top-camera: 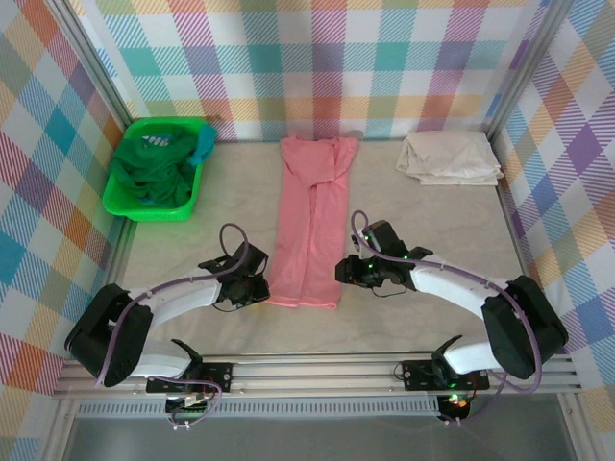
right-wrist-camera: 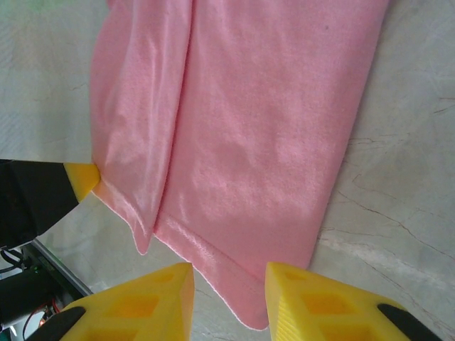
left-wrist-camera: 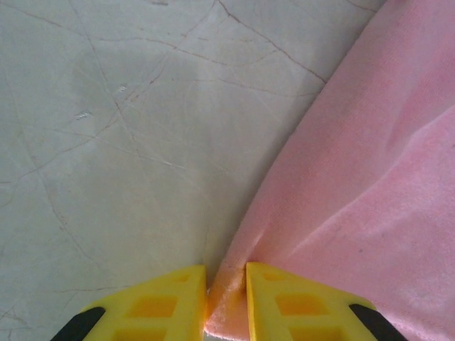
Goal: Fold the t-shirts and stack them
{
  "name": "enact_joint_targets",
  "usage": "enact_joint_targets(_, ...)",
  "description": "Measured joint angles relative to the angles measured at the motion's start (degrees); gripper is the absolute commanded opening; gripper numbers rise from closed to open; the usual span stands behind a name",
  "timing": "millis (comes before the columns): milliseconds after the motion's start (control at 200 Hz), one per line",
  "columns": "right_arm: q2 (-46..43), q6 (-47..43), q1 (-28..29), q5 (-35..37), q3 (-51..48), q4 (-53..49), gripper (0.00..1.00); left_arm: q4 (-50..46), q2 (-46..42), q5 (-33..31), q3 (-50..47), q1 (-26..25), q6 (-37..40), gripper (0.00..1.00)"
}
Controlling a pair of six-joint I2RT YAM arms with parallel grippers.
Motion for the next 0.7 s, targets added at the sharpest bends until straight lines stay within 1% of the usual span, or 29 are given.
enact_joint_targets(160,0.3,0.1,0.0,0.2,0.0,0.0,0.33,0.0,-0.3,0.0,0.1,-0.4,0.0,0.21)
enact_joint_targets(445,0.3,0.4,0.0,1.1,-0.6,-0.2,0.33,3.5,-0.2,1.6,0.8,-1.5,-0.1,0.21)
enact_joint_targets(530,-0.1,0.5,0.0,1.1,-0.9,-0.3,0.33,3.7,0.5,1.5,0.8,-1.5,-0.2,0.24)
enact_joint_targets(700,-1.7,1.2,0.0,1.1,-1.8,-0.8,0.34,3.7,1.2,1.5,0.8,-1.5,-0.5,0.25)
